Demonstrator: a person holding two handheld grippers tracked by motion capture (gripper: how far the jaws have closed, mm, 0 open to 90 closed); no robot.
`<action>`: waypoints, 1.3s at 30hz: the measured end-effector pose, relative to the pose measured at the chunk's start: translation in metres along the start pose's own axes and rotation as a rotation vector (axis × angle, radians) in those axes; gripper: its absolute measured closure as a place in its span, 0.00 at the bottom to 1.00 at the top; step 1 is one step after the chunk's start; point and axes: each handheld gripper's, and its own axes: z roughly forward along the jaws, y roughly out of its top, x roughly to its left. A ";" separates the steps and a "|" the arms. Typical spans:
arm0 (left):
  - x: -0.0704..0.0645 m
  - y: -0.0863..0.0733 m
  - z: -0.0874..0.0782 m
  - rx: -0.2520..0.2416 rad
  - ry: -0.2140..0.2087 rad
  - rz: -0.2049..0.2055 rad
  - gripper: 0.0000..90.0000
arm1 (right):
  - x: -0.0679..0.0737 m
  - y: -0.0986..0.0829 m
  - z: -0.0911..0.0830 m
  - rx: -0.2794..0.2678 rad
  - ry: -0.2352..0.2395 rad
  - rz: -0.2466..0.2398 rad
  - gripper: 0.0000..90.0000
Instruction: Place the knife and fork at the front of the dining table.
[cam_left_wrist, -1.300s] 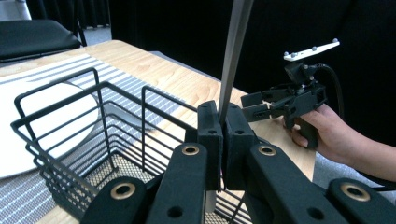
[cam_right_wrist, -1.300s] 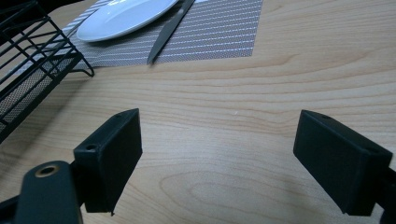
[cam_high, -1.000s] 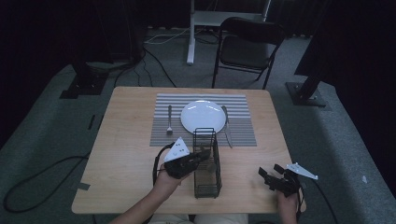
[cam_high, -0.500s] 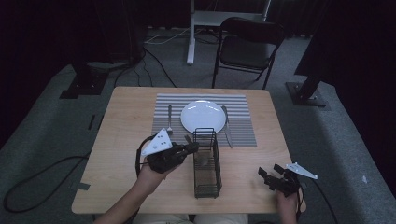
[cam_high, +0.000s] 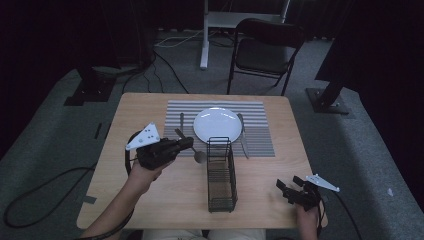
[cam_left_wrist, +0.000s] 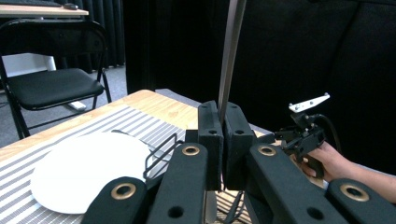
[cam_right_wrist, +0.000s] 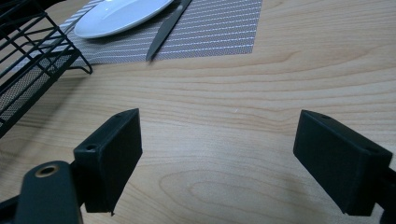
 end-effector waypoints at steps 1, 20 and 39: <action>0.004 -0.001 -0.002 0.000 0.006 0.000 0.98 | 0.000 0.000 0.000 0.002 -0.002 -0.001 0.16; 0.093 -0.053 -0.019 0.125 0.203 0.005 0.98 | 0.002 0.001 0.002 0.018 -0.012 -0.005 0.16; 0.133 -0.093 0.025 0.300 0.304 -0.002 0.98 | 0.002 0.001 0.003 0.024 -0.013 -0.008 0.17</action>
